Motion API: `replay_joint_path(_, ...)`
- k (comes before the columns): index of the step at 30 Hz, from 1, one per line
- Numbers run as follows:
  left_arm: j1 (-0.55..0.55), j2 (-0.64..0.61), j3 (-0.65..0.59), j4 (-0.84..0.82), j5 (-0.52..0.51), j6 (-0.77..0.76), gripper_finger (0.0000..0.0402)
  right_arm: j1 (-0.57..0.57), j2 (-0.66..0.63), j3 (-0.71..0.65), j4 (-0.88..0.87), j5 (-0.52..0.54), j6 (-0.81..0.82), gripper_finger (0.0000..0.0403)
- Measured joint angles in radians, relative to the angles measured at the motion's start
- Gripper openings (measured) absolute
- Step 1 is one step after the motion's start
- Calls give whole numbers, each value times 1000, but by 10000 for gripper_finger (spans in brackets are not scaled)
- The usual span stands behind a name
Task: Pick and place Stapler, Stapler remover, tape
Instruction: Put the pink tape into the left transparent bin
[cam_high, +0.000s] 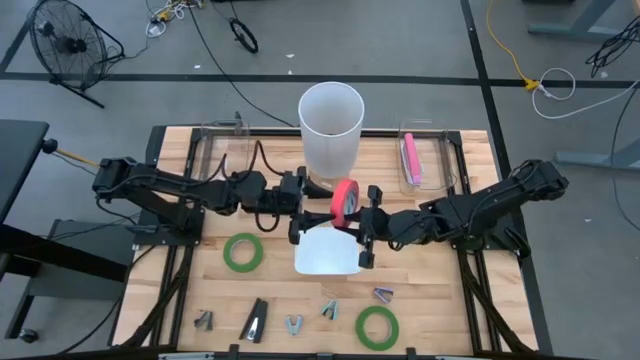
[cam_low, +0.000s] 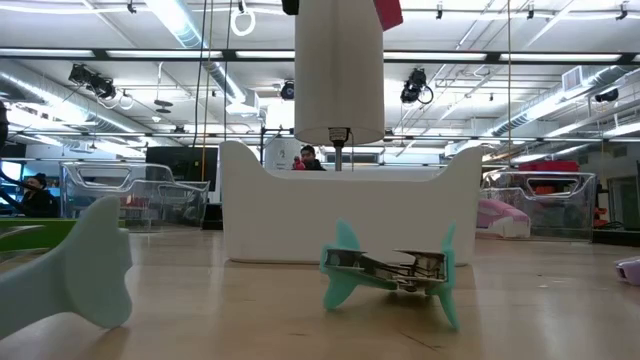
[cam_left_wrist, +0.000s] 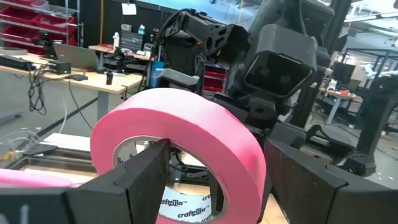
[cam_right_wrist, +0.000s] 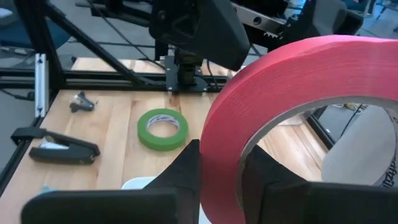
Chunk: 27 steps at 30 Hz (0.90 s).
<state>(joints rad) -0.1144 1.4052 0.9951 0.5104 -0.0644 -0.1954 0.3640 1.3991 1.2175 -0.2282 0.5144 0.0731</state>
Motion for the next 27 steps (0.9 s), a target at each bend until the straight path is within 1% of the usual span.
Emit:
replay_joint_path(11, 0, -2, 0, 11, 0, 0, 265, -10, 2, -2, 62, -15, -27, 60)
replay_joint_path(17, 0, 3, 1, 12, 2, -2, 253, -20, 2, -2, 93, -31, -40, 60)
replay_joint_path(23, -6, 23, 2, 50, 9, -4, 253, -28, 2, -2, 117, -36, -64, 60)
replay_joint_path(26, -8, 31, 4, 37, 40, -25, 255, -32, 7, 0, 134, -63, -92, 60)
replay_joint_path(27, -9, 39, -2, 21, 46, -27, 255, -34, 8, -1, 127, -56, -95, 60)
